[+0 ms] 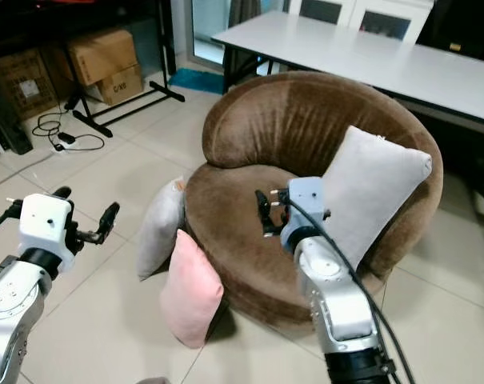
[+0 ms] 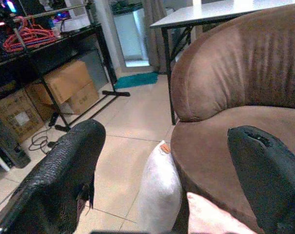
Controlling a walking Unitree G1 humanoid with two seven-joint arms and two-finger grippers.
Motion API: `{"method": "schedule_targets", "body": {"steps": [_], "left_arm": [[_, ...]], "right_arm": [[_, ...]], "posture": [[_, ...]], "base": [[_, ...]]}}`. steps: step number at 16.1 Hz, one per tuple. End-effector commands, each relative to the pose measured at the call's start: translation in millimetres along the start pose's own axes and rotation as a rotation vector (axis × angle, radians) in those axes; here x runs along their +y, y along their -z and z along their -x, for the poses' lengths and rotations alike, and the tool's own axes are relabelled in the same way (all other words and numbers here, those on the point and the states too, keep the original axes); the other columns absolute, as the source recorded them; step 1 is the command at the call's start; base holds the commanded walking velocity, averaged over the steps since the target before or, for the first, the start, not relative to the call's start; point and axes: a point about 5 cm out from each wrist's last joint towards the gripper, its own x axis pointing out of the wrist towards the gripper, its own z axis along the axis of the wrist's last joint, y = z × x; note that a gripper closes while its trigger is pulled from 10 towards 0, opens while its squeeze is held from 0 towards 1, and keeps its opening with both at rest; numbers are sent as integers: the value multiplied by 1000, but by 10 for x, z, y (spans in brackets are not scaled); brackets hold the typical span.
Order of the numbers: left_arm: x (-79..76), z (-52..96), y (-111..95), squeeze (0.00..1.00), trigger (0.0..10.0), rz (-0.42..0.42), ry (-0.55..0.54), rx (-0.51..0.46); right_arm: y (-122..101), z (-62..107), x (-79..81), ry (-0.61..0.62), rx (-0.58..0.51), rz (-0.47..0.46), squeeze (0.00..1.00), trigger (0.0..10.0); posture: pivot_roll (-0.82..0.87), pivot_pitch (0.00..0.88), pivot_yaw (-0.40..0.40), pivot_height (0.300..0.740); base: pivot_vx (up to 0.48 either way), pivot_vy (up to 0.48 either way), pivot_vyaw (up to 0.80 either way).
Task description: Move the pillow to the sofa from floor
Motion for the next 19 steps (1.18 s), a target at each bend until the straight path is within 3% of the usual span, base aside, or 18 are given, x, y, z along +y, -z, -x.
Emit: {"method": "schedule_targets", "body": {"steps": [1, 8, 12, 19], "left_arm": [[-53, -7, -38, 0, 10000, -4, 16, -17], [-50, -12, -80, 0, 10000, -2, -15, -47], [-36, -19, -77, 0, 10000, 2, -17, -45], [-52, -13, -62, 0, 10000, 3, -8, -37]], "right_arm": [[22, 19, -78, 26, 0, 32, 1000, 10000], [61, 22, -20, 8, 2, 16, 1000, 10000], [93, 12, -58, 53, 13, 75, 1000, 10000], [127, 26, -89, 79, 48, 15, 1000, 10000]], "posture": [[8, 0, -49, 740], [9, 0, -49, 740], [8, 0, -48, 740], [8, 0, -55, 740]], "base": [[0, 379, 800], [0, 0, 800], [280, 0, 0], [313, 0, 0]]}}
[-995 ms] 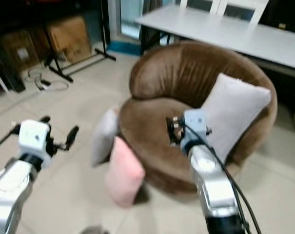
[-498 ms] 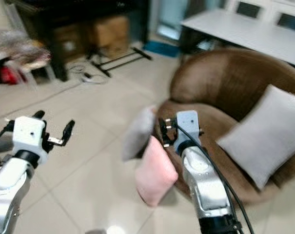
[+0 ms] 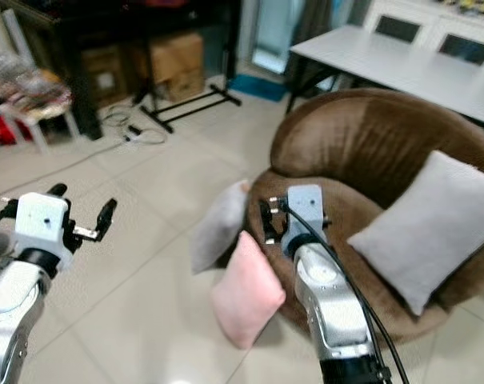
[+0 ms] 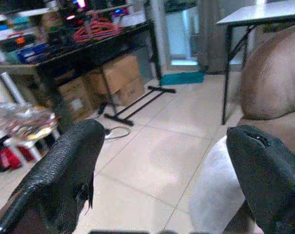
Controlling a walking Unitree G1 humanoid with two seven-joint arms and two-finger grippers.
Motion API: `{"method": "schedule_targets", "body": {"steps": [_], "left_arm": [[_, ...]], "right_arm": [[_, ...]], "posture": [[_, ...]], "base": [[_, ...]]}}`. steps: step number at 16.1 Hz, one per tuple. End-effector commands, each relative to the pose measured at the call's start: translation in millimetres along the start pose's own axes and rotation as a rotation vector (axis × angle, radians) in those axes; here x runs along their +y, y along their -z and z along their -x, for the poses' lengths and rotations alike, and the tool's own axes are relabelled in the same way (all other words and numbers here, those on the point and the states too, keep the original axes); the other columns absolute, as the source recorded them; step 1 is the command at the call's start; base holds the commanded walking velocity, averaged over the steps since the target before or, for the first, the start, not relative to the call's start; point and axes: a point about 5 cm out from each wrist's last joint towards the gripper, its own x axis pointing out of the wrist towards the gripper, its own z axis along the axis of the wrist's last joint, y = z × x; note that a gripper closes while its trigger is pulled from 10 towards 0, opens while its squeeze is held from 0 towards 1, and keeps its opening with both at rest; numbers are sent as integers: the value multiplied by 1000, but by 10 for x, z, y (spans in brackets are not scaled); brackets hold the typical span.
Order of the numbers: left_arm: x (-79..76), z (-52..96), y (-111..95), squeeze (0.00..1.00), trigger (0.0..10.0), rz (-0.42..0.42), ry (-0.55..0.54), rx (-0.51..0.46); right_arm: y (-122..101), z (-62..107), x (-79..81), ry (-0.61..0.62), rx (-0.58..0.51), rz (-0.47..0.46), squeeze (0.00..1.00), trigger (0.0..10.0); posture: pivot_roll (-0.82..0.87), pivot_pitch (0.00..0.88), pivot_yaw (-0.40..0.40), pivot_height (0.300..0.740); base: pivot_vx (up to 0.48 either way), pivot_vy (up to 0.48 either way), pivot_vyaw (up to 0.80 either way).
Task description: Move the pillow to the sofa from floor
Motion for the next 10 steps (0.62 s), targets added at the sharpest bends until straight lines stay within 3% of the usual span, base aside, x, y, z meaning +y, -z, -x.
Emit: {"method": "schedule_targets", "body": {"steps": [1, 9, 10], "left_arm": [[-61, -27, -28, 0, 10000, 6, 22, -9], [-59, -37, -25, 0, 10000, 10, 26, -9], [-59, -39, -24, 0, 10000, 10, 25, -8]], "right_arm": [[-15, -3, -105, 36, 4, -4, 1000, 10000], [-52, -13, -110, 32, -9, 10, 1000, 10000], [-62, -17, -118, 40, -15, 19, 1000, 10000]], "posture": [[9, 0, -57, 740], [6, 0, -58, 740], [6, 0, -58, 740]], "base": [[364, 0, 0], [368, 0, 0], [371, 0, 800]]}}
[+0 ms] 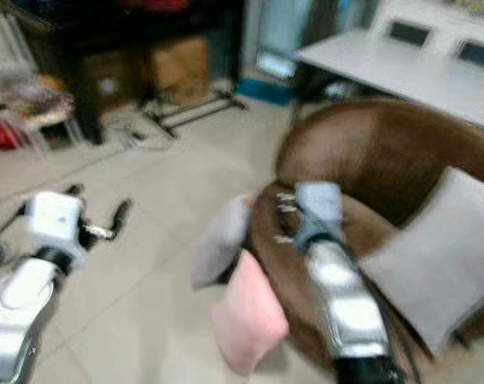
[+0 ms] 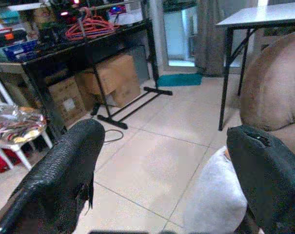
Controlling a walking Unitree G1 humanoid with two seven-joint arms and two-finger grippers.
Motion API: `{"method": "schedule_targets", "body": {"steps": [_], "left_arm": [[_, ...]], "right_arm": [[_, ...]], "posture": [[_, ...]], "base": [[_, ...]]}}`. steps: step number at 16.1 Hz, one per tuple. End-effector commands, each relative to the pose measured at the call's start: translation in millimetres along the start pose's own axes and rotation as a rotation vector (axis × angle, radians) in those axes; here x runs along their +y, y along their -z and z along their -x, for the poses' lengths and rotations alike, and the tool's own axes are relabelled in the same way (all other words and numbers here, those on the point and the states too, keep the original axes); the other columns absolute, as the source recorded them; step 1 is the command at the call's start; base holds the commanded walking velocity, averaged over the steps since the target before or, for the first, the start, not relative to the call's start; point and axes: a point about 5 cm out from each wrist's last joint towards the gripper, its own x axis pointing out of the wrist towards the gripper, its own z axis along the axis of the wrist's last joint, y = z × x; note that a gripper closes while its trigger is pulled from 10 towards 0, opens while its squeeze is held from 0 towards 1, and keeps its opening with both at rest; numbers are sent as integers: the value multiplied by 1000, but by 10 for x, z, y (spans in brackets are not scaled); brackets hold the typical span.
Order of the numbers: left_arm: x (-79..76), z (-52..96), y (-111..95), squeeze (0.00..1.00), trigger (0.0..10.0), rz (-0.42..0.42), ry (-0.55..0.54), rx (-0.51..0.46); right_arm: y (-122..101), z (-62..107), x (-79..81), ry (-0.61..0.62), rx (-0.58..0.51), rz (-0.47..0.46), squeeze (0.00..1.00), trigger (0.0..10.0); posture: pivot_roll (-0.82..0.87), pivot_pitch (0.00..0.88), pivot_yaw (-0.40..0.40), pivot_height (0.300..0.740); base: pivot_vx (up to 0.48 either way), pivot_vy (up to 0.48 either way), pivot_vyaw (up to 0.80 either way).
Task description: Move the pillow to the sofa from floor
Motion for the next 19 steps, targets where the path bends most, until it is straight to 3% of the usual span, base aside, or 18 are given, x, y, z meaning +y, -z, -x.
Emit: {"method": "schedule_targets", "body": {"steps": [1, 4, 8, 11, 19], "left_arm": [[80, 22, -6, 0, 10000, -16, -25, 3], [84, 19, 2, 0, 10000, -19, -23, 5], [76, 9, 7, 0, 10000, -42, -30, -1], [107, 30, 34, 0, 10000, -73, -48, 3], [92, 30, 52, 0, 10000, -82, -48, 1]], "right_arm": [[-103, -20, 118, -38, -37, -1, 1000, 10000], [-104, -40, 111, -34, -34, -5, 1000, 10000], [-100, -36, 122, -61, -34, -6, 1000, 10000], [-60, -24, 100, -64, -36, -43, 1000, 10000], [-35, -24, 120, -71, -31, -38, 1000, 10000]], "posture": [[6, 0, -58, 740], [8, 0, -57, 740], [4, 0, -54, 740], [5, 0, -55, 715], [7, 0, -59, 640]], "base": [[371, 0, 800], [366, 0, 0], [0, 0, 0], [0, 0, 0], [0, 0, 0]]}}
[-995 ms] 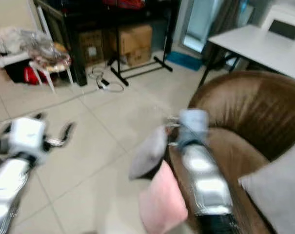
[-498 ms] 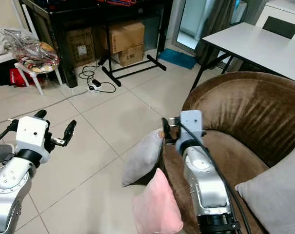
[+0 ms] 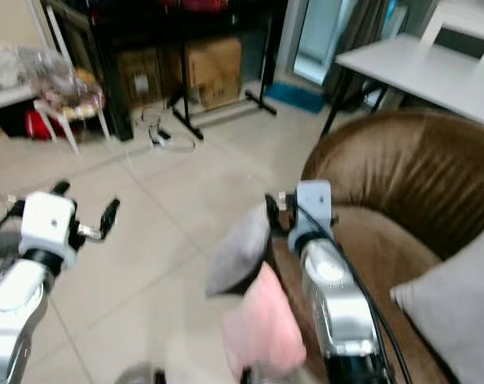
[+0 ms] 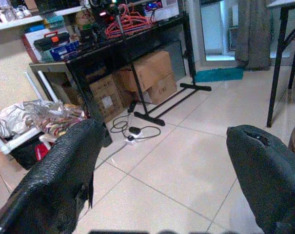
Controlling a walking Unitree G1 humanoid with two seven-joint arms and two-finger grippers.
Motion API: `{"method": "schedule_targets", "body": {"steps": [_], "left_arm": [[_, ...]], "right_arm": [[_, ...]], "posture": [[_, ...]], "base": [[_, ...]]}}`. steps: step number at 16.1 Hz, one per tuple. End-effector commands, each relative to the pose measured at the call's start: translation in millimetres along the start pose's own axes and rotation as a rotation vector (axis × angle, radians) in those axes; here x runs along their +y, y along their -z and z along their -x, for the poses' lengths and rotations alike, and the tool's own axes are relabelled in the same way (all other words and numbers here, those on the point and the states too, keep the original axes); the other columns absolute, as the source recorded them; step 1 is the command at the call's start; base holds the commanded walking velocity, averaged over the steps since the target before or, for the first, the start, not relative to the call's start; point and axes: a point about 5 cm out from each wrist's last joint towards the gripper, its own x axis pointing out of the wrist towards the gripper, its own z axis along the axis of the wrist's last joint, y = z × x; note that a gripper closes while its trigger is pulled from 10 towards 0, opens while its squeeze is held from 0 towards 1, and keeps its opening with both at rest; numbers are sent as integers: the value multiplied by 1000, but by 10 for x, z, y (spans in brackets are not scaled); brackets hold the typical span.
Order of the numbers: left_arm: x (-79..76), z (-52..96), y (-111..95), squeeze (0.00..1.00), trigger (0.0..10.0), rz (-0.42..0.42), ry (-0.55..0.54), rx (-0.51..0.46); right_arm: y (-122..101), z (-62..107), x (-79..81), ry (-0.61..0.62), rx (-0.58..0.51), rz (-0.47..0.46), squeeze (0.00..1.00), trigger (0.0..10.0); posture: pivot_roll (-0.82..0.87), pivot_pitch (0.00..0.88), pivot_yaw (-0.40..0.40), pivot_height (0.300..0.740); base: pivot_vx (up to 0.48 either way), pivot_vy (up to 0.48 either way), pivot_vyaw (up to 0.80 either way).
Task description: Move the pillow to the sofa from floor
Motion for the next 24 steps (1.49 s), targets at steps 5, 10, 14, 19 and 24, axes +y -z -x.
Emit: {"method": "schedule_targets", "body": {"steps": [5, 10, 14, 19, 24], "left_arm": [[29, 60, 114, 0, 10000, -3, -43, 19], [46, 107, 167, 0, 10000, 6, -56, 19], [26, 113, 171, 0, 10000, 39, -36, 3], [26, 114, 178, 0, 10000, 43, -38, 3], [26, 108, 191, 0, 10000, 48, -35, 7]], "right_arm": [[126, -8, -77, 41, 41, 5, 1000, 10000], [260, 12, -94, 36, 76, 18, 1000, 10000], [253, -2, -62, 5, 59, 39, 1000, 10000], [258, -20, -68, 32, 67, 30, 1000, 10000], [262, -27, -61, 23, 70, 46, 1000, 10000]], "posture": [[18, 0, -69, 595], [23, 0, -71, 595], [25, 0, -71, 595], [27, 0, -75, 595], [26, 0, -77, 595]], "base": [[0, 0, 0], [0, 0, 0], [0, 0, 200], [0, 0, 480], [0, 0, 0]]}}
